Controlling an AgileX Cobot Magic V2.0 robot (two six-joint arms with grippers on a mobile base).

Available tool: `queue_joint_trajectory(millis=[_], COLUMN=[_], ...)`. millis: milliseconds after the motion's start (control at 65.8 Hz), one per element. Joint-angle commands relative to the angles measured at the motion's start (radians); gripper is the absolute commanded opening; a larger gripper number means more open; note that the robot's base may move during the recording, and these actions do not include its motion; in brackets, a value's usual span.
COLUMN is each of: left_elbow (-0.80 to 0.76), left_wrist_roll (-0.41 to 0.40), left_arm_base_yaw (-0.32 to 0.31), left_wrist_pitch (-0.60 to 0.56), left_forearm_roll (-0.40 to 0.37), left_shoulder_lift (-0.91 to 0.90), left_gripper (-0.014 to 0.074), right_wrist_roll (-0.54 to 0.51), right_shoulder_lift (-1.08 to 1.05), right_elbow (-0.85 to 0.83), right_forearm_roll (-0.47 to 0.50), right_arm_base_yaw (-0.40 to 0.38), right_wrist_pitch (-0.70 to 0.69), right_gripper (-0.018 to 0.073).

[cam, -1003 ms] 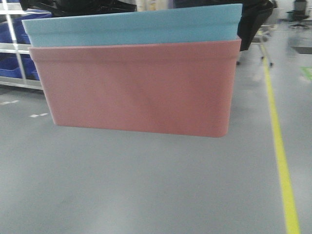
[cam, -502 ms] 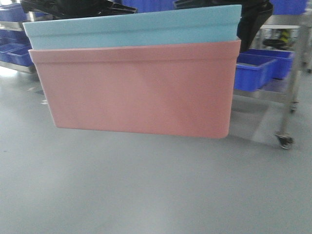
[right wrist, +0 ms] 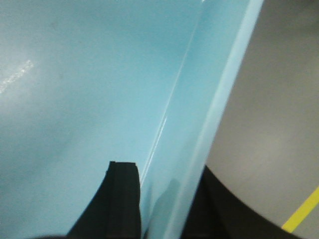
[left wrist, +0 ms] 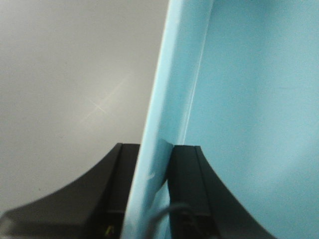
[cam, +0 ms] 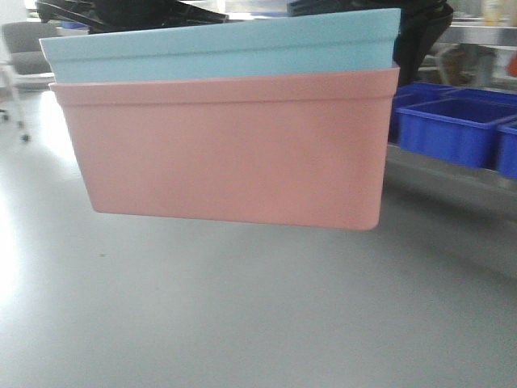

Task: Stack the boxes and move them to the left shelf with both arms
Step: 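Keep holding the stack with both grippers, driving toward the shelves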

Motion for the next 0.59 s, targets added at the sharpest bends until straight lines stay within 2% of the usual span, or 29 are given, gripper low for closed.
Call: queue_joint_trajectory(millis=[0,578], left_elbow=[-0.047,-0.047], left_wrist_roll=[-0.026,-0.026], left_arm_base_yaw=[-0.051,-0.055], left_wrist_pitch=[-0.150,-0.150], left_forearm_roll=[-0.126,-0.128], left_shoulder_lift=[-0.062,-0.062], left_gripper=[-0.0003,-0.0003], right_wrist_roll=[0.033,0.033], right_shoulder_lift=[-0.044,-0.044], right_elbow=[-0.045,-0.045], right_forearm_roll=[0.059,0.058], right_arm_base_yaw=[0.030,0.030], right_wrist_pitch=[-0.199,-0.187], right_gripper=[0.0057,0.0057])
